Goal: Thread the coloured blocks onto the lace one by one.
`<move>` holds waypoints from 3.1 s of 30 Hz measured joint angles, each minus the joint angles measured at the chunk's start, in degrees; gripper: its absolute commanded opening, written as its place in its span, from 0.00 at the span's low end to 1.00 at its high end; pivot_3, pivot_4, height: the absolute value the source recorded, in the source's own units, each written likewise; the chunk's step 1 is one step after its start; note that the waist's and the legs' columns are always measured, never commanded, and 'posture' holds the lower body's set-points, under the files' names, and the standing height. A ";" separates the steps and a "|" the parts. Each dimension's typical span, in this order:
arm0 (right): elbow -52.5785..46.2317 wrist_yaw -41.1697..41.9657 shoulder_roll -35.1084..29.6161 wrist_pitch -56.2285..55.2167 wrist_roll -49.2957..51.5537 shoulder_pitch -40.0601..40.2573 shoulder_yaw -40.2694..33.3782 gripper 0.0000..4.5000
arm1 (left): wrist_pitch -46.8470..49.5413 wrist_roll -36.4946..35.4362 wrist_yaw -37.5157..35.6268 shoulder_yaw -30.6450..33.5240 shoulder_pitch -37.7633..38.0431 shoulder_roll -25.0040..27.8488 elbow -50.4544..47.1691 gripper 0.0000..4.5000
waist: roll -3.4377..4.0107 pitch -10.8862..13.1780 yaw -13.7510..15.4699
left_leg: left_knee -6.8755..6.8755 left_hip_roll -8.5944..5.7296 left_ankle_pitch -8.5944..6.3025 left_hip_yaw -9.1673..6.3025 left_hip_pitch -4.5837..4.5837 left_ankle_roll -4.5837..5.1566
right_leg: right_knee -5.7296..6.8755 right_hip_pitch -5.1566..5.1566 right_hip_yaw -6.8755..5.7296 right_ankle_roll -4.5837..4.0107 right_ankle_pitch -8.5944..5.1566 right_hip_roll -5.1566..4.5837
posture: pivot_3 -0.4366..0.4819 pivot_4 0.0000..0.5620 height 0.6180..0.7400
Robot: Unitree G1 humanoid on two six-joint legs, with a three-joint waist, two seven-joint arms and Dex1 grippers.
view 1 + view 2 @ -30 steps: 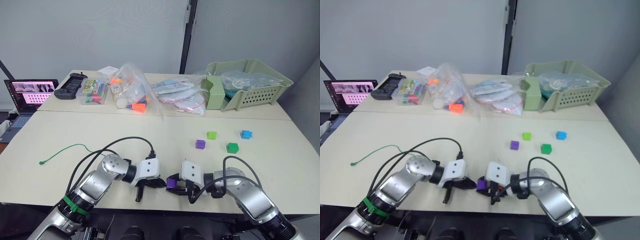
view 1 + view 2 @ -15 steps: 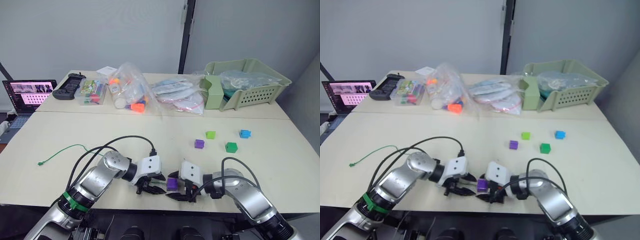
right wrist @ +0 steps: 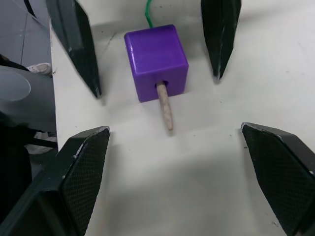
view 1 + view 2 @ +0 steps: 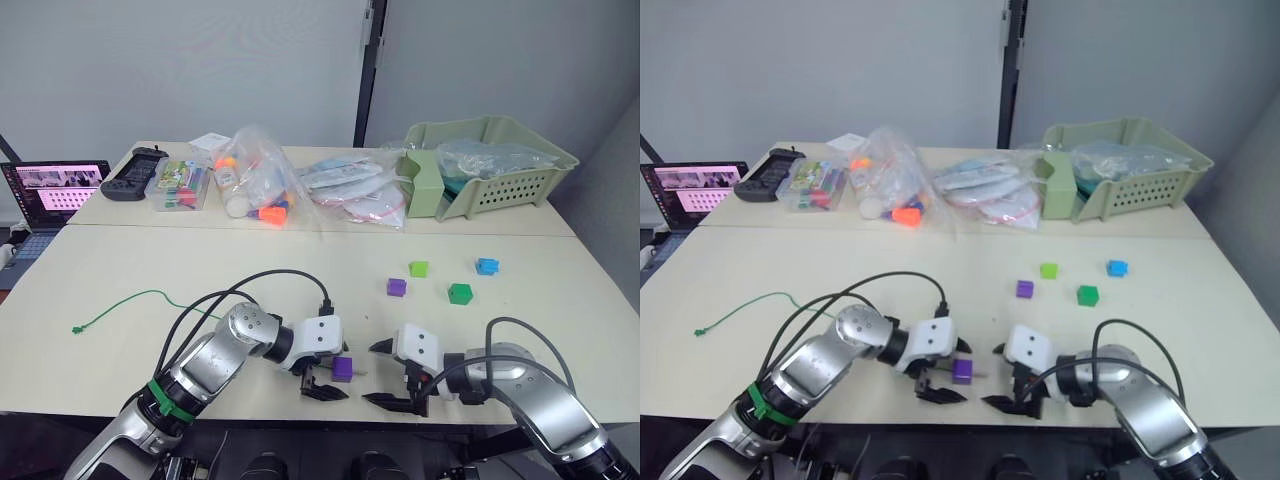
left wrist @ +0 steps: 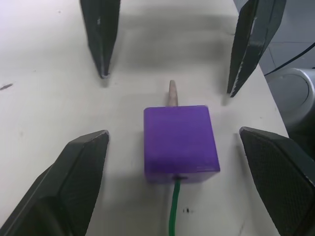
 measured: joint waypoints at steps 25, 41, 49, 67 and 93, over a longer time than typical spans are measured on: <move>5.46 0.69 1.20 -5.22 -1.19 -2.29 3.28 0.22 | -4.71 -0.06 -2.93 -0.02 -1.85 1.10 4.01 0.27 | 0.00 0.00 0.22 | 0.01 -0.02 0.00 0.01 0.01 0.00 | -0.02 0.03 0.00 0.00 0.00 -0.02 | 0.48 0.27 1.00; 5.87 2.53 0.48 -7.23 -2.61 -3.71 3.91 0.00 | -12.42 0.17 -4.74 2.00 -1.27 6.35 6.82 0.27 | 0.00 0.00 -0.35 | -0.03 0.06 0.00 0.01 0.07 0.00 | 0.03 -0.01 0.01 -0.02 0.01 0.03 | 0.48 0.27 1.00; 6.75 3.84 -1.57 -8.49 -2.65 -3.94 3.22 0.00 | -29.12 -2.94 -10.70 14.82 2.52 24.83 24.30 0.27 | 0.00 0.00 -2.40 | -0.43 0.33 0.00 0.09 0.55 0.00 | 0.36 -0.02 -0.03 -0.44 -0.21 0.27 | 0.48 0.27 1.00; 8.42 4.81 -0.97 -10.83 -2.71 -4.87 3.35 0.00 | -37.96 -4.66 -18.38 24.12 0.94 29.39 44.30 0.79 | -0.10 0.07 -0.35 | -0.34 0.19 0.00 0.14 0.29 -0.01 | 0.41 -0.15 -0.10 -0.45 -0.27 0.06 | 0.48 0.27 1.00; 8.50 3.03 3.43 -6.57 -4.96 -9.46 7.57 0.00 | -6.47 -2.47 1.08 7.10 2.54 2.79 4.12 0.79 | -0.19 0.10 0.04 | -0.18 0.06 0.00 -0.04 0.13 0.00 | 0.45 -0.18 -0.08 -0.38 -0.24 0.04 | 0.48 0.27 1.00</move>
